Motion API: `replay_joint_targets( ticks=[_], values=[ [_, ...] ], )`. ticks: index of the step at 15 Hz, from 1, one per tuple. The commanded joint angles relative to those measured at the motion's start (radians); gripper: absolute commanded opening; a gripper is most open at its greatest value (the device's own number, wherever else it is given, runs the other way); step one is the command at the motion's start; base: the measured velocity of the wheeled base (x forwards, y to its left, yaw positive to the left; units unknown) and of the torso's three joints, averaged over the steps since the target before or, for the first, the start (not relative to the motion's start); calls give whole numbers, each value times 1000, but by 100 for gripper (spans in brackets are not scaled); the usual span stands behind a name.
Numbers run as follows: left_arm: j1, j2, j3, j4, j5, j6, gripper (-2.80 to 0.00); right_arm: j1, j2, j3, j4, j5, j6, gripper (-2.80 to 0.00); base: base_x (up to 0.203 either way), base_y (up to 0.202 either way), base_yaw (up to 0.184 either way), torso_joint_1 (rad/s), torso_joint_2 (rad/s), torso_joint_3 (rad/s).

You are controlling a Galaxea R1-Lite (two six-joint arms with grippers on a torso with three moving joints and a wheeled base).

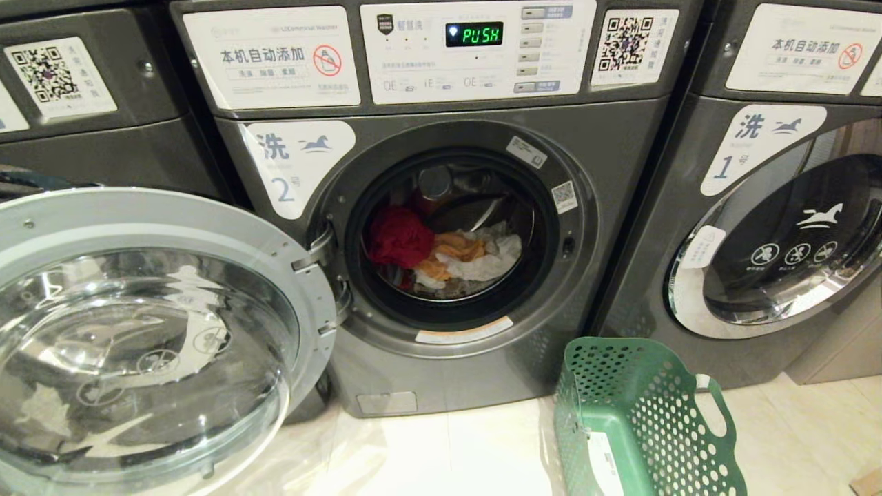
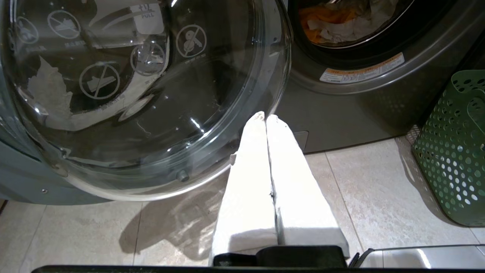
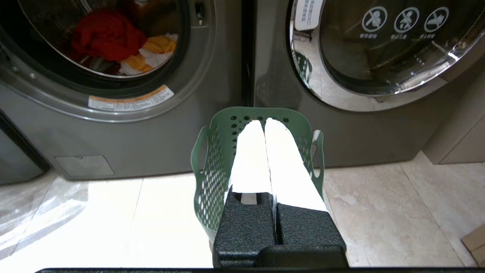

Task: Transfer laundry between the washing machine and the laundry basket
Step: Pick a cloth and place it into the basket

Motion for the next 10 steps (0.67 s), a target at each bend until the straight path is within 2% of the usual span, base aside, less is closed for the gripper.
replay_joint_targets(
  ticks=[1, 10],
  values=[
    [1, 1, 2, 0, 0, 1, -280, 0, 1, 35, -1, 0, 0, -280, 0, 0, 0, 3, 2, -202],
    [0, 1, 2, 0, -1, 1, -280, 0, 1, 34, -1, -1, 3, -280, 0, 0, 0, 4, 5, -198]
  ],
)
